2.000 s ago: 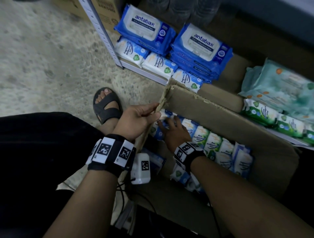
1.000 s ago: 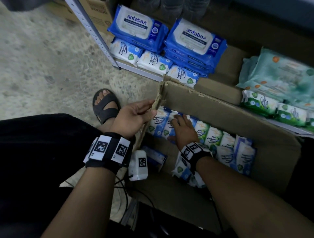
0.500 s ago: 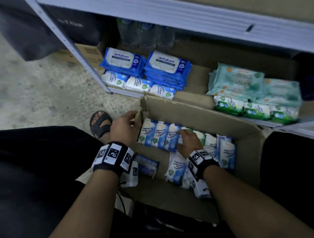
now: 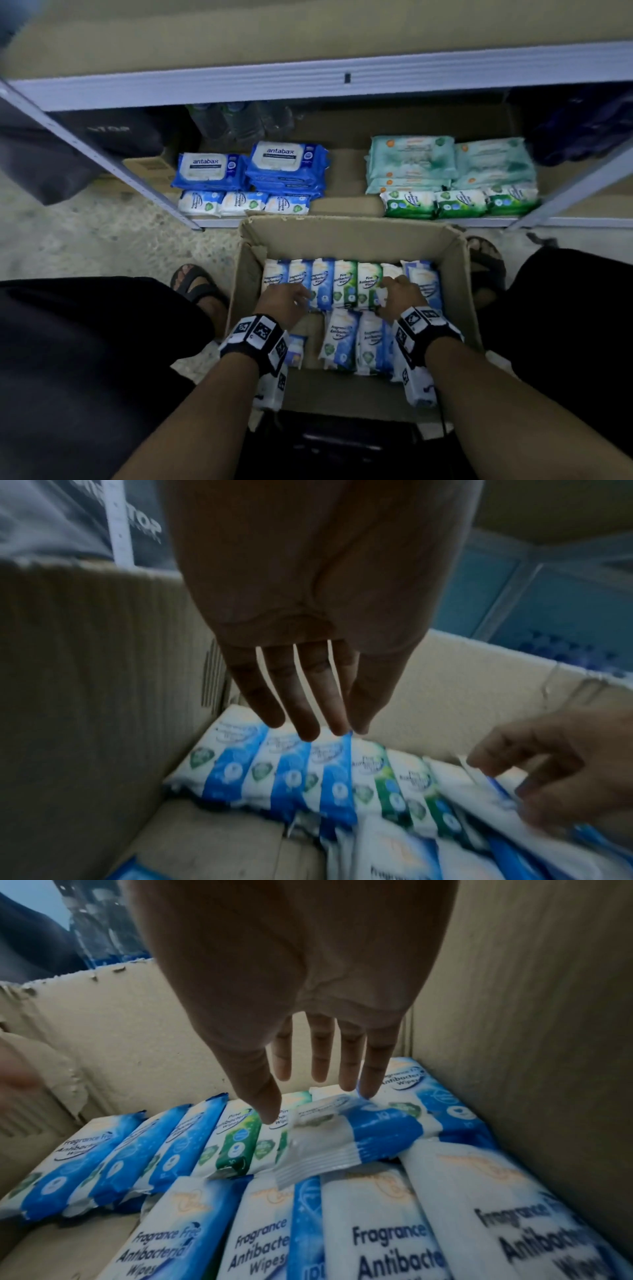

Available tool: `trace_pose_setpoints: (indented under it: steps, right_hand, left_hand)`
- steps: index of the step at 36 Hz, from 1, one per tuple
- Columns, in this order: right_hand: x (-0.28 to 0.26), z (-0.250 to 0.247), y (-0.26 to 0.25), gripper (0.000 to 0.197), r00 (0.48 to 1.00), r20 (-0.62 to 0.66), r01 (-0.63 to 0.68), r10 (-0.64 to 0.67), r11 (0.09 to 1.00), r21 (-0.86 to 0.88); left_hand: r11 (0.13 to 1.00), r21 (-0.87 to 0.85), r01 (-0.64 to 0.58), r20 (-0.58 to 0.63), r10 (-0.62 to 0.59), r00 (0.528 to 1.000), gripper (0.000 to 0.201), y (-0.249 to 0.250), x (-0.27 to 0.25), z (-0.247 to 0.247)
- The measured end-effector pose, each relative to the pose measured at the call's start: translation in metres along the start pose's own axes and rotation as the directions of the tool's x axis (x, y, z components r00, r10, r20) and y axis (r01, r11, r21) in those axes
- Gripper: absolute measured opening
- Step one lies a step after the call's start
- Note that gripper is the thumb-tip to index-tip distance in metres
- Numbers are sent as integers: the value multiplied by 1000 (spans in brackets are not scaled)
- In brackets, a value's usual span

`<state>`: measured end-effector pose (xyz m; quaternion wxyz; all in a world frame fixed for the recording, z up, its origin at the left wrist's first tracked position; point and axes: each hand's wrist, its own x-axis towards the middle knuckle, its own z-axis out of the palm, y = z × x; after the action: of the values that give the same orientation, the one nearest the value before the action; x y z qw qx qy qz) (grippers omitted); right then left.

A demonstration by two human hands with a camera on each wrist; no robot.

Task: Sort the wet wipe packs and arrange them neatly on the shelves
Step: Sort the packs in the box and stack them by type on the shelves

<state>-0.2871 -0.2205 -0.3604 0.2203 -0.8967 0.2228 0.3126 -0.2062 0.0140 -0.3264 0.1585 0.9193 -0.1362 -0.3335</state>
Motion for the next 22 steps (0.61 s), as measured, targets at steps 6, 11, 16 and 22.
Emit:
trace_pose_setpoints:
  steps: [6,11,16,22]
  right_hand:
    - [4,4,22,66,999,54,-10,8,999,48]
    - [4,10,33,68,999,17,-45,44,996,75]
    - [4,10,37,69,998,45,-36,31,993,113]
    - [1,-2,22,55,996,-29,76,-80,991,-106]
  left_hand:
    - [966,246,-75,329,-11,944,34,4,22,30]
    - [934,348,-81,422,-79,903,38,-3,41,47]
    - [891,434,-137,475,-97,875,50,-36,53,53]
    - [856,496,-145,514,-155,844,70,-69,66,65]
